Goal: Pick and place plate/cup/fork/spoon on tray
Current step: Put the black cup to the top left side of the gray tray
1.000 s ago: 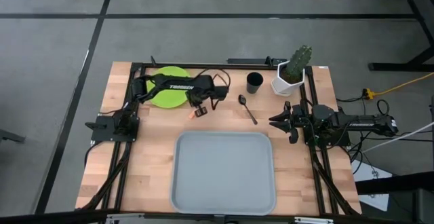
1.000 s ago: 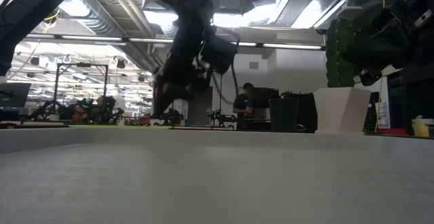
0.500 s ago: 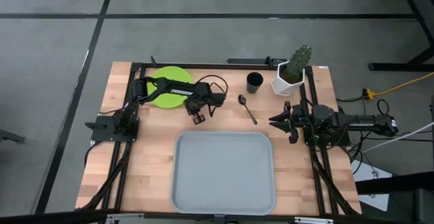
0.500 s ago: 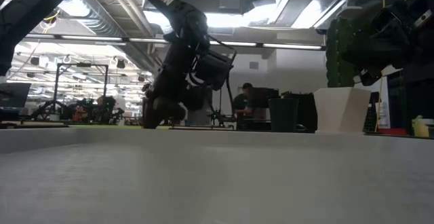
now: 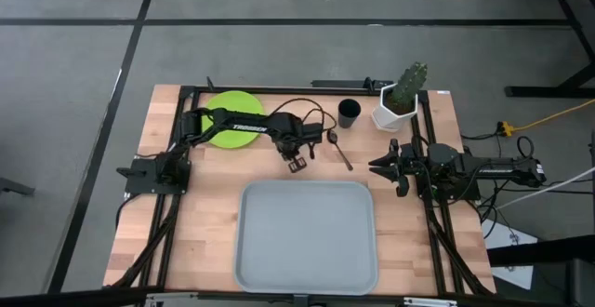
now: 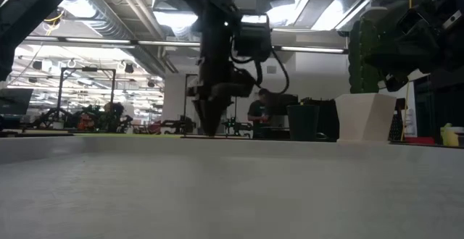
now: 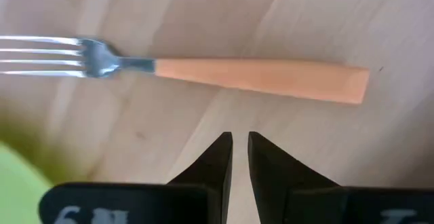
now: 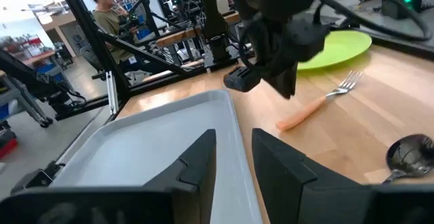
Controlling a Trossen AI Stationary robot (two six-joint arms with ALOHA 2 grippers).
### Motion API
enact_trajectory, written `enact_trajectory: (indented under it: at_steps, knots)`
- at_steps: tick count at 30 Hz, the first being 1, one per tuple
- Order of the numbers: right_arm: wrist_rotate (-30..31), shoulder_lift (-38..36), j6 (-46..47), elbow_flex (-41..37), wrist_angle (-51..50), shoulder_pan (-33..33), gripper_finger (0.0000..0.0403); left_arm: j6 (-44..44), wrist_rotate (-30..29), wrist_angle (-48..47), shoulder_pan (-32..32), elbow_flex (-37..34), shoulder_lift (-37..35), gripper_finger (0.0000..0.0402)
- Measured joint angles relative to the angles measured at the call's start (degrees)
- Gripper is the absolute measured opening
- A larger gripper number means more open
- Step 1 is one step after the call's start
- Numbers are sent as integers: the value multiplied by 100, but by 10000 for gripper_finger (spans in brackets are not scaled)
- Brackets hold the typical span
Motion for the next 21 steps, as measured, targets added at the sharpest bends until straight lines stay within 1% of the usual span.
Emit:
enact_trajectory:
  at_steps: [2,6,8,10,12,15,18,21]
  knots:
    - [-2,11,182,-2,-2,0,100,3,-154,-428,-71,164,0,43]
    - [-2,11,520,-2,-4,4,100,61,-428,-1965,-252,463,-26,43]
    - [0,12,525,-2,23,4,100,192,-564,-2654,-377,466,-151,43]
    - [0,15,510,-2,230,4,100,535,-794,-2942,-517,235,-445,43]
    - [30,15,425,-2,617,5,100,759,-871,-2854,-617,-212,-847,43]
    - [241,15,206,-2,1388,7,100,692,-743,-2285,-654,-1270,-1705,43]
    - [823,37,166,-2,1868,7,100,500,-744,-1456,-667,-2547,-2767,43]
    - [1021,207,-72,-1,2329,7,100,59,-734,-462,-671,-3706,-3751,43]
